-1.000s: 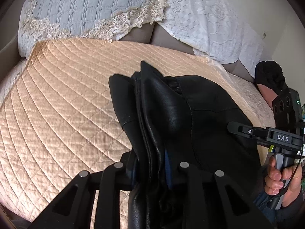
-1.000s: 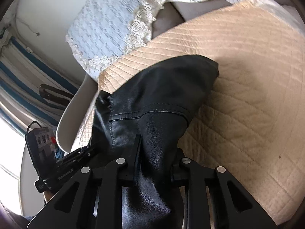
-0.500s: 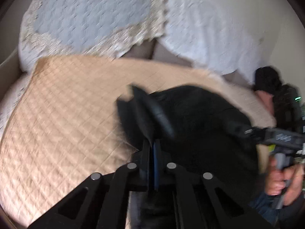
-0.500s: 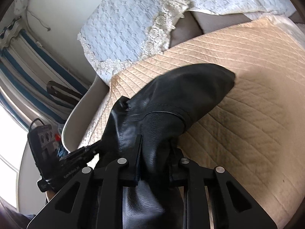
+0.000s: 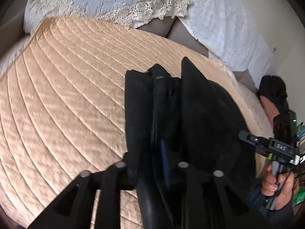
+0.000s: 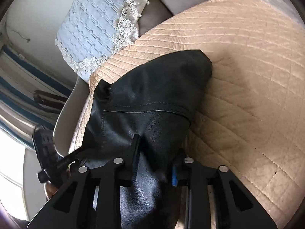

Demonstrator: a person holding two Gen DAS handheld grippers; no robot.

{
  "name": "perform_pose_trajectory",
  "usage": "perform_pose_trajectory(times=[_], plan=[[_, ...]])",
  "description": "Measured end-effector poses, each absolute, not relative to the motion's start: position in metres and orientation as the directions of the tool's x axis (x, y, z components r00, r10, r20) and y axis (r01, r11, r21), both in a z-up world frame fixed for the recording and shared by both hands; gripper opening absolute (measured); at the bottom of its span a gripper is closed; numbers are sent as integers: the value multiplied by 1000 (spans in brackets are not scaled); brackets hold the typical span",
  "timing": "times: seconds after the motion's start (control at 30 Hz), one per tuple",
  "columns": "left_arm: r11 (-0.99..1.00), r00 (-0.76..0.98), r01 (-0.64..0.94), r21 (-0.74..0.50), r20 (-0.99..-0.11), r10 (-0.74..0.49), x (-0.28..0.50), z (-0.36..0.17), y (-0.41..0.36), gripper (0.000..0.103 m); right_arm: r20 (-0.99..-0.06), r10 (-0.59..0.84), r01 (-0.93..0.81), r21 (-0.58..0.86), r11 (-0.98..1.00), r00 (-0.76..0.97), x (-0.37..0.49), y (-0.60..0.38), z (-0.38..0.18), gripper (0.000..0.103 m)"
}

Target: Fold large clothes

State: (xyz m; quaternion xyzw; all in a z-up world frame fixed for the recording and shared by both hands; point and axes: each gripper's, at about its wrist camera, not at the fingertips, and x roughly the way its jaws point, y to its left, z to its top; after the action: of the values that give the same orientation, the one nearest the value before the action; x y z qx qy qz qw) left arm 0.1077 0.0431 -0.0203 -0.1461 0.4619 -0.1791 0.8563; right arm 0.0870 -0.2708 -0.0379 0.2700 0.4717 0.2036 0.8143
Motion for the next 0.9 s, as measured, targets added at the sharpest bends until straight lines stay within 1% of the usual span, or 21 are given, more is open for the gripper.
perform_pose_trajectory(times=[0.03,0.07,0.1,0.17,0.2,0.27,0.3,0.33,0.37,0.4,0.43,0.47,0.5,0.57,0.6,0.63,0.73,0.87,0.9], plan=[[884,511,165,-438,-728,-456,105,-18,46,37,-662,584,-80,627,775,470,87,-271,-38,38],[874,512,150,-462,-720,-468,104,-15,49,50,-664,582,-81,624,778,470,87,-273,-38,39],[862,517,139,-488,-707,-484,103,-11,53,56,-662,585,-83,626,775,469,87,-274,-39,41],[837,537,144,-528,-669,-515,101,0,57,57,-657,590,-83,633,770,470,87,-275,-41,44],[830,545,150,-537,-656,-522,101,6,55,64,-655,591,-82,635,768,471,88,-273,-40,47],[825,543,164,-541,-649,-533,102,13,50,73,-652,591,-81,637,767,475,88,-272,-41,50],[823,529,172,-542,-654,-541,103,11,46,74,-652,590,-80,637,767,477,88,-272,-42,53],[818,499,179,-546,-667,-554,104,6,40,73,-651,591,-78,638,766,476,88,-272,-44,56],[815,469,184,-549,-680,-564,104,0,36,67,-652,591,-76,639,765,475,87,-272,-44,56],[817,460,195,-543,-685,-565,101,-6,31,37,-653,591,-75,639,765,474,87,-272,-45,57],[831,467,199,-520,-696,-546,97,-9,27,20,-654,590,-73,638,766,472,86,-273,-46,58],[841,470,197,-504,-704,-532,92,-14,24,13,-655,590,-74,637,767,472,85,-273,-46,59],[841,479,195,-504,-700,-530,87,-16,24,11,-656,588,-74,636,768,474,85,-273,-47,60],[849,508,197,-489,-690,-515,73,-17,25,9,-652,587,-75,637,768,479,83,-276,-47,61],[855,527,192,-482,-684,-504,66,-18,27,9,-649,589,-74,640,765,481,84,-277,-47,63],[855,538,183,-485,-679,-500,61,-21,30,9,-639,595,-75,648,758,487,83,-278,-47,66],[839,538,178,-515,-663,-521,56,-33,40,10,-621,609,-69,670,739,493,85,-280,-51,69],[869,536,194,-455,-692,-482,61,-19,33,20,-616,647,-69,698,713,449,92,-273,-63,70],[879,538,196,-435,-702,-467,63,-14,31,31,-616,648,-77,695,714,448,94,-271,-64,71]])
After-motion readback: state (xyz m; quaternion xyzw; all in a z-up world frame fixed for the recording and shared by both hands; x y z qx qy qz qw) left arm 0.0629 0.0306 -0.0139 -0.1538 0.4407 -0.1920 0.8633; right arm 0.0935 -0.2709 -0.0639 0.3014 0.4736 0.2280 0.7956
